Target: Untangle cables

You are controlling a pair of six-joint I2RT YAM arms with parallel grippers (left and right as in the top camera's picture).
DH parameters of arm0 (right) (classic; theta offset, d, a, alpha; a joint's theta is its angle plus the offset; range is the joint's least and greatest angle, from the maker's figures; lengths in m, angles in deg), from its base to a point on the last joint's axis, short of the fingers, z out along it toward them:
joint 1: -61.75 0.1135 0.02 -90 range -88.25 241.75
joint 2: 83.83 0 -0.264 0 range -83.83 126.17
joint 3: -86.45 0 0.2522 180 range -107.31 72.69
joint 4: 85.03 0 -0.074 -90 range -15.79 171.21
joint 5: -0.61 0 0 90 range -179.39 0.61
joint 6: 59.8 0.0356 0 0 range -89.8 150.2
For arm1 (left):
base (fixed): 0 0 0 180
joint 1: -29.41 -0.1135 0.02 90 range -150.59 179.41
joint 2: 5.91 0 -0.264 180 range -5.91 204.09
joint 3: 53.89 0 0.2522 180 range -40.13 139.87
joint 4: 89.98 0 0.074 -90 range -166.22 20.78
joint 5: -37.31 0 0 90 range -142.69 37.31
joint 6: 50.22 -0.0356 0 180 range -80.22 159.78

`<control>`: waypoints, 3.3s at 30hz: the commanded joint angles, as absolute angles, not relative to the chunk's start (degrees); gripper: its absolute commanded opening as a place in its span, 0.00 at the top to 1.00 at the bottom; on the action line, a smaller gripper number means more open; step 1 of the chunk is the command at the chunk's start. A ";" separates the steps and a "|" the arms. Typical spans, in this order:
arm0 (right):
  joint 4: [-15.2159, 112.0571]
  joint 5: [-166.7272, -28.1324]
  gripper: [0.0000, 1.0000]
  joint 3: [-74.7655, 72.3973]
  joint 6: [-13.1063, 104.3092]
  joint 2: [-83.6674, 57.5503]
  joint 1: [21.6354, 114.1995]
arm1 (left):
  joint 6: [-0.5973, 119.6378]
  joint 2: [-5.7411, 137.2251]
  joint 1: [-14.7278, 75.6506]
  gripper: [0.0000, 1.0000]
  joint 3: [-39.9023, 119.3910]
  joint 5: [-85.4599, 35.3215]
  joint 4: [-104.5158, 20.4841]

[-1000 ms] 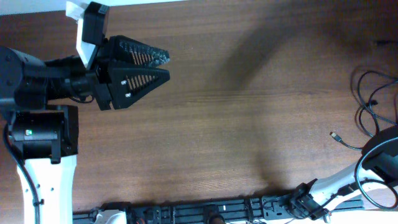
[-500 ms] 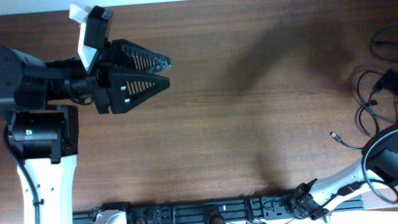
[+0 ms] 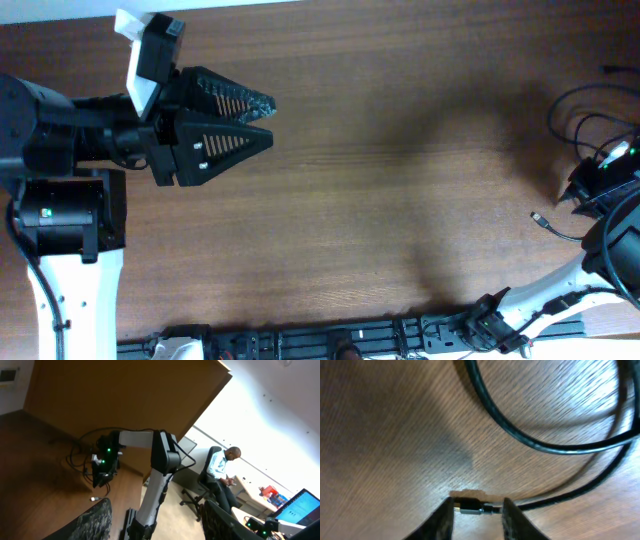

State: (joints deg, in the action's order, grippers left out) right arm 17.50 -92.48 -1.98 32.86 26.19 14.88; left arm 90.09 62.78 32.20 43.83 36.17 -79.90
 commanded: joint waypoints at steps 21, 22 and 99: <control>18.01 -94.82 0.86 9.97 36.75 26.27 15.30 | 88.97 62.65 32.42 0.42 44.29 36.52 -80.01; 18.90 -94.82 0.86 10.54 36.77 26.27 15.30 | 88.97 62.65 32.42 0.42 44.29 36.52 -80.01; 33.85 -91.47 0.01 -2.38 43.15 -28.65 70.75 | 47.58 47.15 19.76 0.65 44.29 15.93 -35.71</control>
State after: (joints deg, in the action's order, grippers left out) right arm 36.08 -97.68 -1.57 42.54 -24.06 67.05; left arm 71.47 53.71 24.66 44.01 30.51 -53.09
